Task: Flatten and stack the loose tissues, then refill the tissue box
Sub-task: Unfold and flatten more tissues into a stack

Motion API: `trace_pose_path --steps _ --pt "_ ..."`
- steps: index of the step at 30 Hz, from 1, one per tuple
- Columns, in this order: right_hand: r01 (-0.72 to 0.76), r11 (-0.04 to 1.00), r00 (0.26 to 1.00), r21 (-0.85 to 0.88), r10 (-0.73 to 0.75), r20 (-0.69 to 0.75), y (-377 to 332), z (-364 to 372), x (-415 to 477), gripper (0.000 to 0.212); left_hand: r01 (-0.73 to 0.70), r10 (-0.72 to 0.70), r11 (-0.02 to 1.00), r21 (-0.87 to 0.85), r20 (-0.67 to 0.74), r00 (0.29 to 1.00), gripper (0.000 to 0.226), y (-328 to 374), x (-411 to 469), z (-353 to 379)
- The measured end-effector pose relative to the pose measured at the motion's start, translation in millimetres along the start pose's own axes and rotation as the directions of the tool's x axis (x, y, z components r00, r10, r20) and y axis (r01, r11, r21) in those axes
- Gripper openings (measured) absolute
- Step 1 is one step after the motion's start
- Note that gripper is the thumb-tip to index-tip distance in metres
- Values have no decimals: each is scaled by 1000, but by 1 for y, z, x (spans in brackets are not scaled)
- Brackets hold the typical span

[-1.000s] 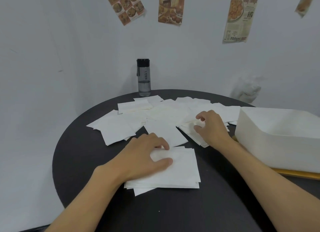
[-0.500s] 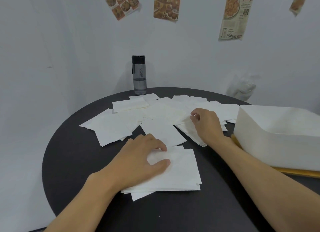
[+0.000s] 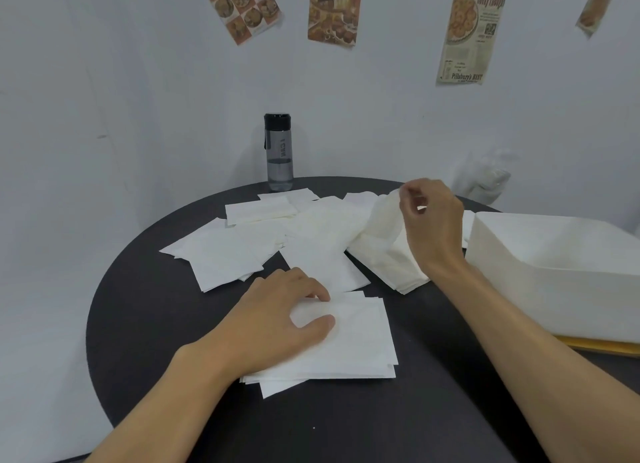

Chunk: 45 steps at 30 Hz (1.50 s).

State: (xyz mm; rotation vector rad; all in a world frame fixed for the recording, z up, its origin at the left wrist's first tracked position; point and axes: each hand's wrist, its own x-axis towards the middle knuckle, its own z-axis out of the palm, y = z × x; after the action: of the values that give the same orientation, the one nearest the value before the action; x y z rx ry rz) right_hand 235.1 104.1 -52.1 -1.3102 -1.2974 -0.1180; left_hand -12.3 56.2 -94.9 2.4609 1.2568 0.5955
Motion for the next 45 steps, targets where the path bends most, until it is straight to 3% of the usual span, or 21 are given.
trace_pose_path --steps 4,7,11,13,15,18,21,23,24,28,30,33,36,39,42,45 --pt "-12 989 1000 149 13 -6 -19 -15 1 14 -19 19 1000 3 -52 998 42 -2 0 0" --pt "-35 961 999 274 32 16 -30 -21 -2 12 -15 -5 995 -101 -198 980 37 -1 -2 -3" --pt "-54 889 996 455 14 92 -46 -28 -7 16 37 -216 910 -413 -394 894 18 7 1 -12" --pt "-121 840 987 529 43 157 -52 -30 -9 16 56 -336 823 -565 -405 850 16 12 3 -18" --pt "-191 802 973 566 79 216 -55 -30 -11 14 73 -380 759 -647 -349 857 32 14 2 -23" --pt "-228 808 964 544 110 242 -61 -28 -15 17 22 -224 729 -684 -209 952 64 13 -2 -23" --pt "-390 780 921 490 316 229 -65 -26 -16 23 -17 -96 803 -595 -157 983 73 13 -4 -20" --pt "-539 694 843 477 451 295 -66 -24 -16 7 -20 -152 773 -634 -215 965 60 19 -3 -21" --pt "-590 665 808 458 485 335 -67 -23 -17 11 -27 -195 734 -679 -249 949 51 23 -3 -22" --pt "-556 785 806 274 427 410 -65 -19 -23 15 -48 -382 592 -805 -332 863 25 30 -3 -30" --pt "-571 791 774 218 431 465 -64 -17 -25 23 -72 -437 462 -884 -298 849 19 30 -3 -33" --pt "-633 763 692 127 485 535 -62 -18 -24 25 24 -389 333 -943 -114 914 28 30 -3 -33" --pt "-708 701 616 88 551 564 -58 -19 -22 13 81 -234 486 -870 -40 971 43 27 -6 -34" --pt "-702 704 636 105 554 537 -53 -17 -22 21 81 -169 622 -779 -32 985 71 28 -8 -30" --pt "-676 710 675 199 488 553 -54 -15 -24 10 105 -360 649 -754 -182 915 62 28 -7 -30" --pt "-650 699 700 298 399 593 -58 -18 -24 16 64 -484 593 -802 -292 825 58 23 -4 -31"
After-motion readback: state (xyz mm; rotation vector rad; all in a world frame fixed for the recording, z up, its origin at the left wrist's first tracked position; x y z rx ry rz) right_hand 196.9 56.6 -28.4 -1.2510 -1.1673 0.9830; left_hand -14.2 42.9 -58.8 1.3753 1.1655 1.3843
